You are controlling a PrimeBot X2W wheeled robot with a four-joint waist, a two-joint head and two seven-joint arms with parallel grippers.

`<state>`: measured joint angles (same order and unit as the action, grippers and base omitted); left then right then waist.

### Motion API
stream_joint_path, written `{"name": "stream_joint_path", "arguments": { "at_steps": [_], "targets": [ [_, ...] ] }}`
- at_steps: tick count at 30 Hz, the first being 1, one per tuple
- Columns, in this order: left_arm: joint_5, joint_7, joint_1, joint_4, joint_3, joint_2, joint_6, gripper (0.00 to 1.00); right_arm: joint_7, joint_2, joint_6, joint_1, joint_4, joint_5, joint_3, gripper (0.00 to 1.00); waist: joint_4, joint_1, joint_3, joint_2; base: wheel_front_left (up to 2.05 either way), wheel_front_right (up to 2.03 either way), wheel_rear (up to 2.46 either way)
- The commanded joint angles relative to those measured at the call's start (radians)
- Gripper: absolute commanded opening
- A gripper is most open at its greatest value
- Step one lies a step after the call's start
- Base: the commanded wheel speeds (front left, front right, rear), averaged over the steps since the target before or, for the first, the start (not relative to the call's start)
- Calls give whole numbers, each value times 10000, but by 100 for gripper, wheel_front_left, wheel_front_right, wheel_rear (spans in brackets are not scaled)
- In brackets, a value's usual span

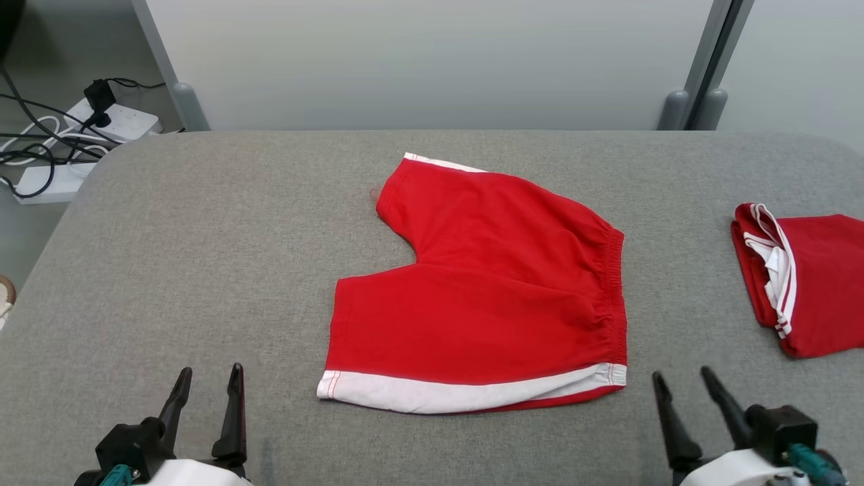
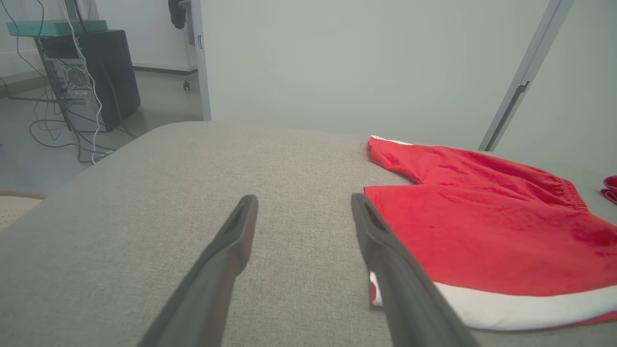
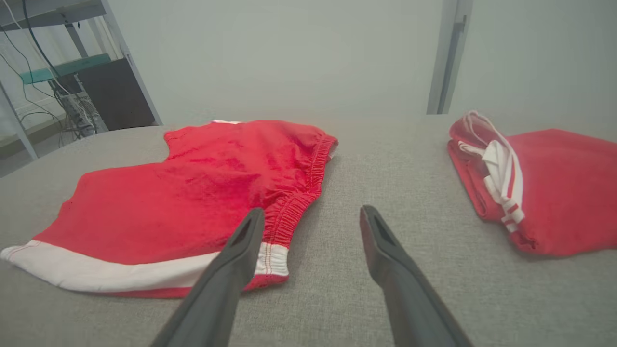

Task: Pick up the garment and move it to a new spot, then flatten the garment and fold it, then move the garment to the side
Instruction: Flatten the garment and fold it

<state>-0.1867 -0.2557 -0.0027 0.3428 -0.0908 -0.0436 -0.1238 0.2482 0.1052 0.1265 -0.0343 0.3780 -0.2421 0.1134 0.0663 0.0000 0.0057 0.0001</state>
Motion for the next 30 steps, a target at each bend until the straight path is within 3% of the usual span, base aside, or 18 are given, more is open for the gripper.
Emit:
{"name": "stream_joint_path", "arguments": {
  "at_steps": [1,17,27,28,29,30],
  "targets": [
    [-65,-61,-182,-184,-235,-70,-69,100,135,230,42,-240,-93,-163,316,100,42,0,29,-1,0,0,0],
    [-140,-61,-567,-131,148,-155,-69,100,135,1127,42,-1408,2132,-2122,1894,100,925,0,589,-1,0,0,0],
    [-235,-61,-688,-170,310,-208,-69,100,135,1287,42,-1689,2434,-2483,2213,100,1403,0,855,-1,0,0,0],
    [-248,-61,-689,-174,339,-207,-69,100,135,1288,42,-1700,2469,-2515,2255,96,1429,0,879,-1,0,0,0],
    [-265,-61,-696,-177,367,-206,-69,100,135,1299,42,-1719,2500,-2542,2296,84,1450,0,907,-1,0,0,0],
    [-280,-61,-706,-179,391,-204,-69,100,135,1311,42,-1742,2500,-2558,2323,65,1465,0,934,-1,0,0,0]
  ]
}}
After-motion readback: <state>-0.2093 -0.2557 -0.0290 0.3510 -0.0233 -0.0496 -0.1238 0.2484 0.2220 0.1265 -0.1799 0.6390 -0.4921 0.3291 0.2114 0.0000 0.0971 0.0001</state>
